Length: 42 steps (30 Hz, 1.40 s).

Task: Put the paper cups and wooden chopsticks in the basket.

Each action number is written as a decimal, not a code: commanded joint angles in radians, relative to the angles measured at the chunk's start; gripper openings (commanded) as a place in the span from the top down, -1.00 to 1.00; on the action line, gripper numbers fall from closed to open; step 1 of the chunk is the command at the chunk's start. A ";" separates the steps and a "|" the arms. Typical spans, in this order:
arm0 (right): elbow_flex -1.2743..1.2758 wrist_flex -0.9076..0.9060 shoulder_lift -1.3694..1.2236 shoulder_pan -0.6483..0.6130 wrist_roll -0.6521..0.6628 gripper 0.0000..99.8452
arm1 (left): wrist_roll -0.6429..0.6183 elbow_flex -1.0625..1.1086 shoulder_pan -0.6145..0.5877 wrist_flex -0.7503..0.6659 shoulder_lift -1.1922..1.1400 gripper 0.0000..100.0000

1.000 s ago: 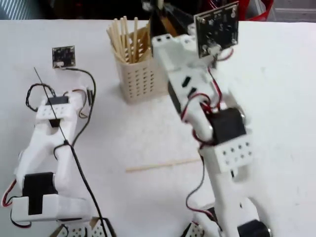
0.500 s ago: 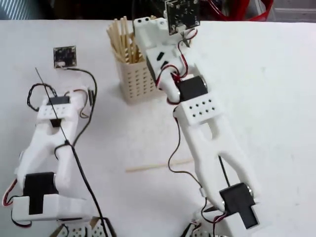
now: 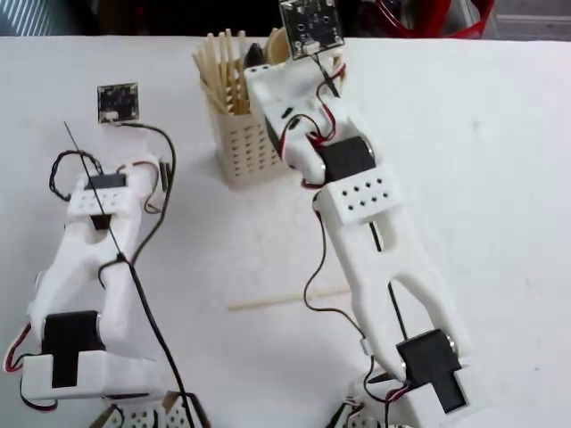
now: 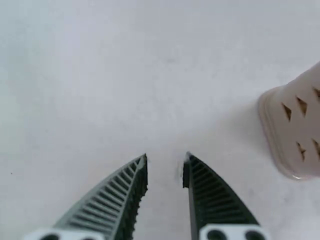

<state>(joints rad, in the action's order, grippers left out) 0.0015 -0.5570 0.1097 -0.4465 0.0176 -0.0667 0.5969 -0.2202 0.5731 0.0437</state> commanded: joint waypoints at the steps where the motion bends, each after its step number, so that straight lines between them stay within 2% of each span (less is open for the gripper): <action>1: -0.080 -0.125 0.050 -0.007 0.071 0.51 | 0.006 -0.008 0.015 -0.023 0.038 0.74; 6: -0.129 -0.407 0.145 -0.030 0.264 0.52 | 0.006 -0.008 0.010 -0.023 0.038 0.74; 9: -0.124 -0.605 0.209 -0.028 0.311 0.63 | 0.006 -0.009 0.008 -0.023 0.038 0.74; 10: -0.124 -0.694 0.232 -0.027 0.364 0.65 | 0.006 -0.009 0.008 -0.023 0.038 0.74; 15: -0.046 -1.145 0.292 -0.117 0.836 0.51 | 0.006 -0.009 0.001 -0.025 0.038 0.74; 16: 0.005 -1.179 0.305 -0.127 0.899 0.47 | 0.006 -0.009 -0.002 -0.028 0.038 0.74; 22: 0.454 -1.067 0.441 -0.153 1.057 0.40 | 0.006 0.020 -0.028 -0.107 0.038 0.74; 29: 0.875 -0.733 0.573 -0.199 1.065 0.40 | 0.006 0.023 -0.035 -0.121 0.038 0.74; 35: 1.048 -0.608 0.575 -0.171 1.194 0.40 | 0.006 0.023 -0.035 -0.121 0.038 0.74; 38: 1.077 -0.573 0.575 -0.151 1.218 0.41 | 0.006 0.023 -0.035 -0.121 0.038 0.74; 42: 1.122 -0.526 0.575 -0.153 1.221 0.53 | 0.006 0.023 -0.030 -0.121 0.038 0.74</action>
<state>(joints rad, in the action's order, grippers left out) 1.1124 -1.1293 0.6605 -0.6091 1.2267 -0.0667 0.6245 -0.2478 0.4718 0.0437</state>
